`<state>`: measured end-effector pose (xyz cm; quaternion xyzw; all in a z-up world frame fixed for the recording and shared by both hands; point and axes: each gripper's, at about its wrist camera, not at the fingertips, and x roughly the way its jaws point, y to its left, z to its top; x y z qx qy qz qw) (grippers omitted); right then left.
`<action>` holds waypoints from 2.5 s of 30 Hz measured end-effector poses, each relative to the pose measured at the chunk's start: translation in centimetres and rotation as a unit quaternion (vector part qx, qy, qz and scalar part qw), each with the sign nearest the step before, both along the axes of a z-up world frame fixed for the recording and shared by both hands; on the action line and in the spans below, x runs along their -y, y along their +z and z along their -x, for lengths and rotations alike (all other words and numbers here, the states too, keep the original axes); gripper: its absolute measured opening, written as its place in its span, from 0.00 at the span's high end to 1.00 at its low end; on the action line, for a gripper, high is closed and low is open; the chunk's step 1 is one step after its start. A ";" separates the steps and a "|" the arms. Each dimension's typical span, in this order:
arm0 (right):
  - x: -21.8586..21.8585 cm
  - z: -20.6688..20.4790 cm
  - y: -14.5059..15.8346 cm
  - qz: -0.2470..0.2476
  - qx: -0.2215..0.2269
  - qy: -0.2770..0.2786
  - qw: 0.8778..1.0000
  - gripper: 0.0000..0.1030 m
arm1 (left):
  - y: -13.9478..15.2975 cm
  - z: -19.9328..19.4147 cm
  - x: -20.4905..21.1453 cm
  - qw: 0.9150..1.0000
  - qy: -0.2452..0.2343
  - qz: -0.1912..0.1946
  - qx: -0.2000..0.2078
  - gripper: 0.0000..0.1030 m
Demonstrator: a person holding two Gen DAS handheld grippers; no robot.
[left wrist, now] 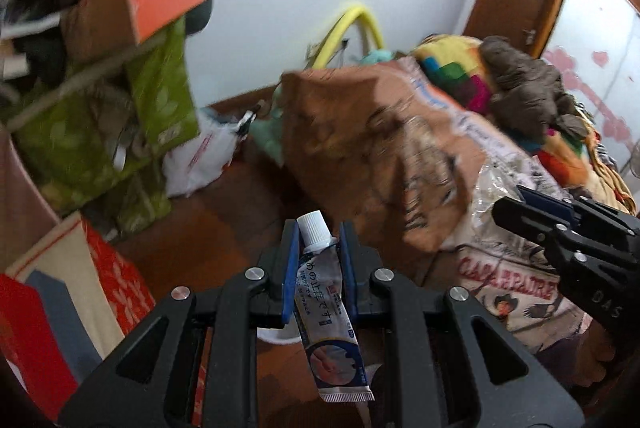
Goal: Collect trash
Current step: 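Carry the wrapper and toothpaste tube over the white bin on the floor, then open both tools to drop the wrapper and tube into the white bin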
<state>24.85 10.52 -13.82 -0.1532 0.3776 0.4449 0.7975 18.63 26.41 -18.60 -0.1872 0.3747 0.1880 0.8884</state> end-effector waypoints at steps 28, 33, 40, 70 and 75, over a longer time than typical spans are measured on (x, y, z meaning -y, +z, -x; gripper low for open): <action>-10.6 -3.5 -17.0 0.125 -0.159 0.077 0.976 0.69 | -22.4 -1.7 -6.0 0.972 0.067 0.157 -0.162 0.81; -10.5 -4.1 -17.1 0.132 -0.132 0.071 0.980 0.54 | -23.1 -2.9 -6.9 0.971 0.069 0.165 -0.160 0.81; -9.6 -5.4 -16.9 0.130 -0.139 0.059 0.980 0.54 | -23.4 -5.2 -7.5 0.971 0.064 0.170 -0.154 0.81; 1.7 -4.1 -2.6 0.012 -0.045 0.009 0.999 0.54 | -5.3 -4.0 1.0 0.997 0.016 0.014 -0.079 0.66; 5.6 -4.0 0.8 -0.025 -0.023 -0.016 0.999 0.54 | -0.8 -4.6 4.7 0.999 -0.006 -0.018 -0.050 0.59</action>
